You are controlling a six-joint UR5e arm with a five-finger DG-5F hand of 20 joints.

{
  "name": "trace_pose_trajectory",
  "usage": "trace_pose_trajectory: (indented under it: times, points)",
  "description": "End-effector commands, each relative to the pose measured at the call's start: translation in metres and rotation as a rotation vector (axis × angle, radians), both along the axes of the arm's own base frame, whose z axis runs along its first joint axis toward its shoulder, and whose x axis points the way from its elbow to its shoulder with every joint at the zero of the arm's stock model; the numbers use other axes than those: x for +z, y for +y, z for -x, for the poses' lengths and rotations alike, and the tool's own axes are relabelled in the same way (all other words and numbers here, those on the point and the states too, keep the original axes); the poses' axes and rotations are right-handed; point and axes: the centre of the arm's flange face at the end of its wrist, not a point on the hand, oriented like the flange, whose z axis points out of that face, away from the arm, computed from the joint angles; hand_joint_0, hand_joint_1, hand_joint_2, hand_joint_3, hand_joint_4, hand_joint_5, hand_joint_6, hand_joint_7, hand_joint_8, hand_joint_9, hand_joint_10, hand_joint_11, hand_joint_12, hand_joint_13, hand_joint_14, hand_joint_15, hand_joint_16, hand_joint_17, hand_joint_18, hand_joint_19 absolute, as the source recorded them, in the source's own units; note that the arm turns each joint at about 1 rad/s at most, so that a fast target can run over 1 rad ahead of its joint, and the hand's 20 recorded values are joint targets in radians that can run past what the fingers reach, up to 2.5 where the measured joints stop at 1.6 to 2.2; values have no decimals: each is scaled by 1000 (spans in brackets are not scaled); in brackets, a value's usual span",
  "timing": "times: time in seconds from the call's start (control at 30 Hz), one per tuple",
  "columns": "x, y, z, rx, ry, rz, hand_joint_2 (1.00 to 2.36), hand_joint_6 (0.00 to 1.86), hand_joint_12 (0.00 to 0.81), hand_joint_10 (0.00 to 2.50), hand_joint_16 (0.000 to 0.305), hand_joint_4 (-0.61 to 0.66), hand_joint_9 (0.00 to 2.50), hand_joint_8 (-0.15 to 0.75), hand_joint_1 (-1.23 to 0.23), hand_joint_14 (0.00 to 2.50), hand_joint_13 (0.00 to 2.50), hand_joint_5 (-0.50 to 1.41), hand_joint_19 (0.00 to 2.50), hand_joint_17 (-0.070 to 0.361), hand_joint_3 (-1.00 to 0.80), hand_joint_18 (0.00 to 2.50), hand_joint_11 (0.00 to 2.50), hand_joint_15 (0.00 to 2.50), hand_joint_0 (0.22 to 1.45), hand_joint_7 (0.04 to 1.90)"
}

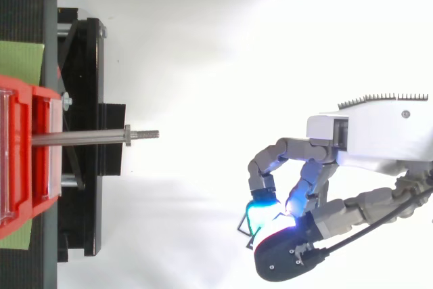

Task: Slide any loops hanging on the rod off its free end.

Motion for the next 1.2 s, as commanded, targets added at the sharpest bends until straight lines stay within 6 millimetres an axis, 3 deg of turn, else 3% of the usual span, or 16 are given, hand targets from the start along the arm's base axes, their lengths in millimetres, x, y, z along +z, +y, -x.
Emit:
trace_pose_trajectory:
  times: [0.0,0.07,0.17,0.63,1.0,1.17]
  points:
    - [0,0,0,0,0,-1,1018,745,395,23,68,217,1108,327,-658,23,962,-137,710,153,-272,842,594,510,584,1260]
    - [0,1,0,2,-2,-1,1026,838,399,22,69,242,1033,328,-683,21,952,-172,700,154,-131,843,603,511,584,1322]
    - [1,1,0,1,-3,-3,1029,900,395,23,69,174,950,325,-721,22,923,-201,688,156,-75,834,601,505,601,1183]
    - [1,-1,1,-3,6,-6,1011,894,387,24,68,222,956,312,-823,23,925,-207,677,154,-377,825,606,506,658,1148]
    - [0,1,1,-1,8,-6,1009,885,386,24,67,234,1044,321,-688,21,945,-181,690,151,-403,837,606,510,622,1201]
    - [1,-1,1,-4,6,-8,1016,886,392,23,67,226,1067,326,-687,23,960,-172,694,151,-314,844,605,515,609,1231]
